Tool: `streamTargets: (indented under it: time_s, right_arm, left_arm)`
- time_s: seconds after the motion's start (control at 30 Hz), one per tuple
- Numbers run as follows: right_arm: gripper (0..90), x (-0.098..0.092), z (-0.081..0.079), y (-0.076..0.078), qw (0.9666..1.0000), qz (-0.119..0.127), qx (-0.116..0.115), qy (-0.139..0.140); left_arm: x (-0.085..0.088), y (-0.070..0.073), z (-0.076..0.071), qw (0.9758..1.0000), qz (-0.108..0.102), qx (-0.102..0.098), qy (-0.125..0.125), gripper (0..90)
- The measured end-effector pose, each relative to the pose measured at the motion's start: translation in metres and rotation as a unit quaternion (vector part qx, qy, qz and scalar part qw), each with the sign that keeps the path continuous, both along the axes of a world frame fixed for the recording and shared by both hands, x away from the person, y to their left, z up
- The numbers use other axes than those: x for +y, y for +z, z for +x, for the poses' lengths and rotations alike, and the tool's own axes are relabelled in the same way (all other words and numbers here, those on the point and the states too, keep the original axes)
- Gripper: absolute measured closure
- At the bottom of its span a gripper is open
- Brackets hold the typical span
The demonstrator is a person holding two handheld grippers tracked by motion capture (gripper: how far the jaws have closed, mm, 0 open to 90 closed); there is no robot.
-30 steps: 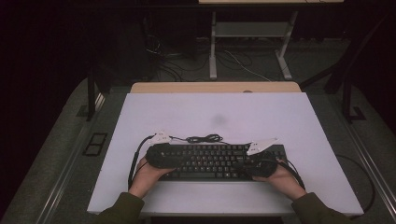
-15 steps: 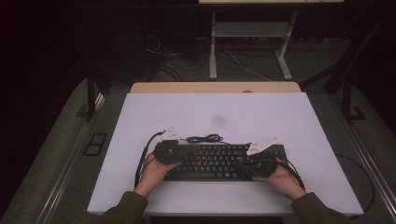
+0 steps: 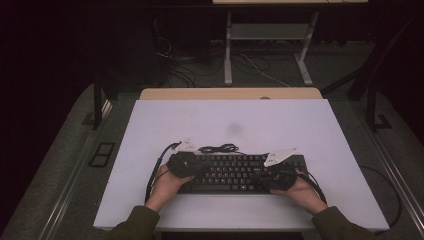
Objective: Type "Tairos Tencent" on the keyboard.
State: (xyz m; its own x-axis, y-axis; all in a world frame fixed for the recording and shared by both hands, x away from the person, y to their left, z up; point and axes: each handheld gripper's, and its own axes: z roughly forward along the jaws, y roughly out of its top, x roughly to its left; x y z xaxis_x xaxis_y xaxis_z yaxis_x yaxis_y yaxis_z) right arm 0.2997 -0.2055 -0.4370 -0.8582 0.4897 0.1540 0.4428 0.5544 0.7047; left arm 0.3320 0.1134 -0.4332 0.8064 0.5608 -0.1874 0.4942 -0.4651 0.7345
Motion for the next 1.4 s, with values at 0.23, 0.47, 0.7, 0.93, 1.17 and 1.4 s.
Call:
streamTargets:
  time_s: [0.23,0.47,0.7,0.93,1.17,1.4]
  right_arm:
    - [89.2,0.000,0.000,0.000,1.0000,0.000,0.000,0.000]
    - [89.2,0.000,0.000,0.000,1.0000,0.000,-0.001,0.001]
    - [89.2,0.000,0.000,0.000,1.0000,-0.001,-0.001,0.000]
    - [89.2,0.000,0.000,0.000,1.0000,-0.001,-0.001,0.000]
    - [89.2,0.000,0.000,0.000,1.0000,-0.001,-0.001,0.000]
    - [89.2,0.000,0.000,0.000,1.0000,-0.001,-0.001,0.000]
  left_arm:
    - [0.000,0.000,0.000,1.0000,0.003,0.000,-0.002,88.8]
    - [-0.001,-0.002,0.001,1.0000,0.005,0.007,-0.005,88.8]
    - [-0.001,-0.001,0.000,1.0000,0.004,0.006,-0.005,88.8]
    - [0.002,0.003,-0.001,1.0000,-0.008,0.001,0.000,88.6]
    - [0.008,0.008,-0.005,0.9998,-0.018,-0.002,0.005,84.0]
    - [0.018,0.009,-0.009,0.9996,-0.028,-0.004,0.011,69.2]
